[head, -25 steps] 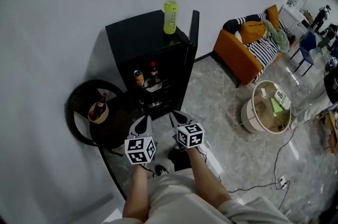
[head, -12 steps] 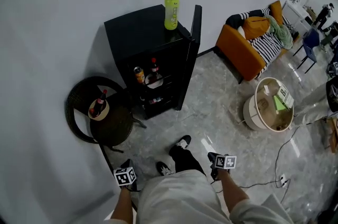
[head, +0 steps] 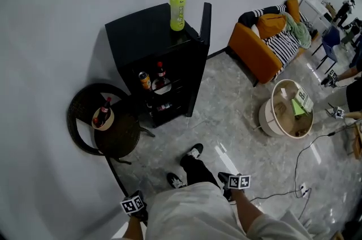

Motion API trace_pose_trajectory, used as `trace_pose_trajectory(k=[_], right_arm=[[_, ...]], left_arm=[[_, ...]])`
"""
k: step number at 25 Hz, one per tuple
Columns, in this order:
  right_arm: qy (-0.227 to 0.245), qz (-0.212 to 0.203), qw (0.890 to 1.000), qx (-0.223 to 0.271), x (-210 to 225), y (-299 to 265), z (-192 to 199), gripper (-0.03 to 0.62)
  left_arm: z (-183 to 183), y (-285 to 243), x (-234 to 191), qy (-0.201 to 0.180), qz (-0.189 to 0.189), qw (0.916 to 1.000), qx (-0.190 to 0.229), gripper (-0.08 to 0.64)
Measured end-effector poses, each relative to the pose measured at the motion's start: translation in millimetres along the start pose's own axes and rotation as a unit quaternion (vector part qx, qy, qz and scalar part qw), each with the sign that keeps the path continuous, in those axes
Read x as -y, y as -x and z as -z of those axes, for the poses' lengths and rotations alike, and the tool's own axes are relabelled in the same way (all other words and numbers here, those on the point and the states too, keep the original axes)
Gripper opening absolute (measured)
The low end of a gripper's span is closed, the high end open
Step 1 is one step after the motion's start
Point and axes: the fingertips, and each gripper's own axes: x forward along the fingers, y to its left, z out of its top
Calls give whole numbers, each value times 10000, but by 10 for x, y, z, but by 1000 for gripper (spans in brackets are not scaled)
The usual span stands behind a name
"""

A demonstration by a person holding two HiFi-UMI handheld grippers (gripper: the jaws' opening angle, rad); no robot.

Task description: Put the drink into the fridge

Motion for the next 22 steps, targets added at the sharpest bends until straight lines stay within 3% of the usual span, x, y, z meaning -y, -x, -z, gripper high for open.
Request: trace_pose_trajectory(k=[3,10,14,16,18,22], right_arm=[[79,-56,9998,144,-74,-33,-118,6],[858,71,9942,646,-280,-72,-706,6],[1487,-3,9805,1284,-691,-59,-1345,6],[1899,-142,9673,1677,-1044,-66,-1817,6],[2360,-218,9473,2157,-1480,-40,-2394,6],[3049,-294,8924,3312,-2515,232,-3661,6]], left_arm=[[-32,5,2,-22,9,10000,40,9],[-444,-22,127,-214,137,9985,489,9],[-1039,35,410,-674,156,9915,1106,9],[-1592,123,718,-961,293,9808,1669,9],[-2244,274,1127,-1330,466,9632,2287,9],[-3520,780,2139,-2079,871,9125,3414,9]])
